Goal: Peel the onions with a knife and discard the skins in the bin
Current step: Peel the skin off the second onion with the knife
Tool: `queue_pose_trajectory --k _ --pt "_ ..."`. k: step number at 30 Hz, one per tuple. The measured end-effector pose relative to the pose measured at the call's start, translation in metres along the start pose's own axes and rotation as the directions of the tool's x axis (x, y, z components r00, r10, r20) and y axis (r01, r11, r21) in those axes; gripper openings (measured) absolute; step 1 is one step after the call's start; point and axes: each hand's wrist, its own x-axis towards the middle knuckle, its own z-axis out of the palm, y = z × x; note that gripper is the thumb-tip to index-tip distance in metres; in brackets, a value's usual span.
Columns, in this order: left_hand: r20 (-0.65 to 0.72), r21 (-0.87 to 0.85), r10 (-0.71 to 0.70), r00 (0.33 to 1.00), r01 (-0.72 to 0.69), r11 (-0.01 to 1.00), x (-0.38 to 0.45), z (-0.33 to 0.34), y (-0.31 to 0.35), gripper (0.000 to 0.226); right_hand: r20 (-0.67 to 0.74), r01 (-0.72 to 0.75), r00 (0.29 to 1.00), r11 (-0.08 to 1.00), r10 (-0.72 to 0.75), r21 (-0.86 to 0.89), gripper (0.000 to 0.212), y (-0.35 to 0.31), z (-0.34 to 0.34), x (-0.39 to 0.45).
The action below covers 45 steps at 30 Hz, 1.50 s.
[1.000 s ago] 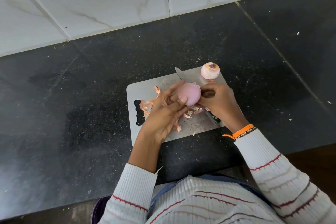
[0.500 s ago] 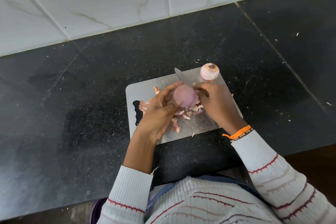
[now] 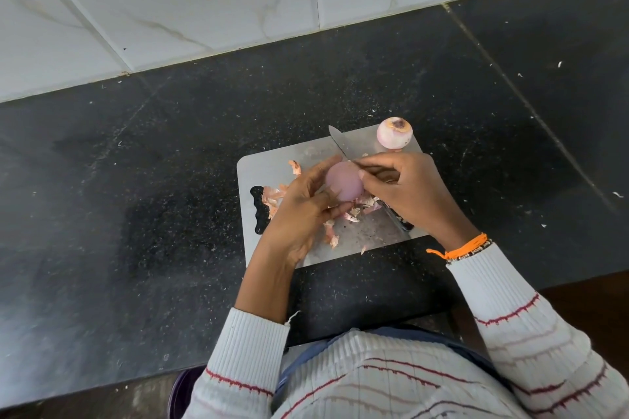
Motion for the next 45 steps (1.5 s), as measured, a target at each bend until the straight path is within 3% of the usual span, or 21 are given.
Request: queue_pose_trajectory --k 10,17,20,28,33,38,45 --pt "0.029 0.095 0.015 0.999 -0.018 0.995 0.001 -0.001 -0.003 0.034 -0.033 0.075 0.997 0.997 -0.076 -0.033 0.021 0.007 0.005 0.000" --pt "0.056 0.089 0.007 0.998 -0.012 0.996 0.001 -0.001 -0.003 0.037 -0.046 0.046 0.998 0.999 -0.047 -0.022 0.019 0.013 0.006 0.001" --pt "0.063 0.075 0.013 0.998 -0.017 0.997 0.000 0.001 -0.003 0.038 -0.086 -0.019 0.996 0.996 0.026 0.090 0.020 0.019 0.004 0.004" --pt "-0.048 -0.123 -0.044 0.998 0.038 0.992 0.006 0.002 -0.007 0.046 0.022 -0.152 0.987 0.901 0.157 0.405 0.017 0.017 0.006 0.001" --pt "-0.101 -0.085 -0.014 0.995 0.005 0.996 0.006 0.001 -0.008 0.045 0.029 -0.145 0.989 0.947 0.142 0.287 0.023 0.013 0.009 0.001" --pt "-0.085 -0.039 0.015 0.996 -0.019 0.999 0.005 0.001 -0.006 0.035 0.044 -0.158 0.987 0.930 0.152 0.331 0.023 0.014 0.005 0.002" --pt "-0.046 0.022 0.032 0.998 -0.031 0.999 0.006 0.003 -0.007 0.036 -0.105 -0.071 0.990 0.982 0.090 0.174 0.015 0.008 0.011 0.001"
